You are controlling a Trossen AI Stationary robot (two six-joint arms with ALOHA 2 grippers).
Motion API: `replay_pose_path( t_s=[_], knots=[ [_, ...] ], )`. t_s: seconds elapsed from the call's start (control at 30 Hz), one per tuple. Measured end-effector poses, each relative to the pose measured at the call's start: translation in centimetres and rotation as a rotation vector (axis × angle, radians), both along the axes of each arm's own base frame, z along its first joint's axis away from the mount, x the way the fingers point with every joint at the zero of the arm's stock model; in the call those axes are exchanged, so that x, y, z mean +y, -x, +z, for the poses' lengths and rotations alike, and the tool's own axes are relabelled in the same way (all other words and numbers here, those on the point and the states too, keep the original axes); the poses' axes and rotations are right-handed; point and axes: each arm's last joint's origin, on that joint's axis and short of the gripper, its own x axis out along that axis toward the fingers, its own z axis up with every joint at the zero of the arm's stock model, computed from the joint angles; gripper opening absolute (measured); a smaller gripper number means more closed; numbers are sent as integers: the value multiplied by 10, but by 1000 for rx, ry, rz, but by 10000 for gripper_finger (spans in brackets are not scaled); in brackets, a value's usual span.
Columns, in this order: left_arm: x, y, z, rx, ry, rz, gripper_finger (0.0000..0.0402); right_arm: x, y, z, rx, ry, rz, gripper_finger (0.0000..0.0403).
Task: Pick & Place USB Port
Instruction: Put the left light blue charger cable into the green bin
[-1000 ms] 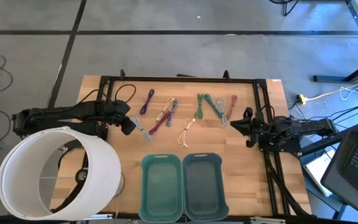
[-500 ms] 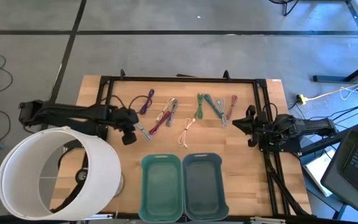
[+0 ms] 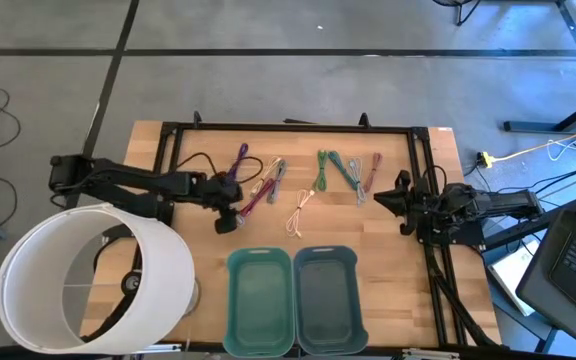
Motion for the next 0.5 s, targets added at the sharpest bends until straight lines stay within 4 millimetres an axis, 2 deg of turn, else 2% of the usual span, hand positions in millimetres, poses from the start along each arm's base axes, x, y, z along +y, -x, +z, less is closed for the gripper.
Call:
replay_pose_path(
  t_s=[0.1,0.23,0.5],
  knots=[
    [6,4,-6,98,41,135,198,0,0,-1,10,2,0,44],
    [12,5,-6,146,128,335,198,0,0,-2,16,10,-7,44],
    [19,1,3,87,289,618,198,0,0,-1,19,33,-9,44]
  ],
)
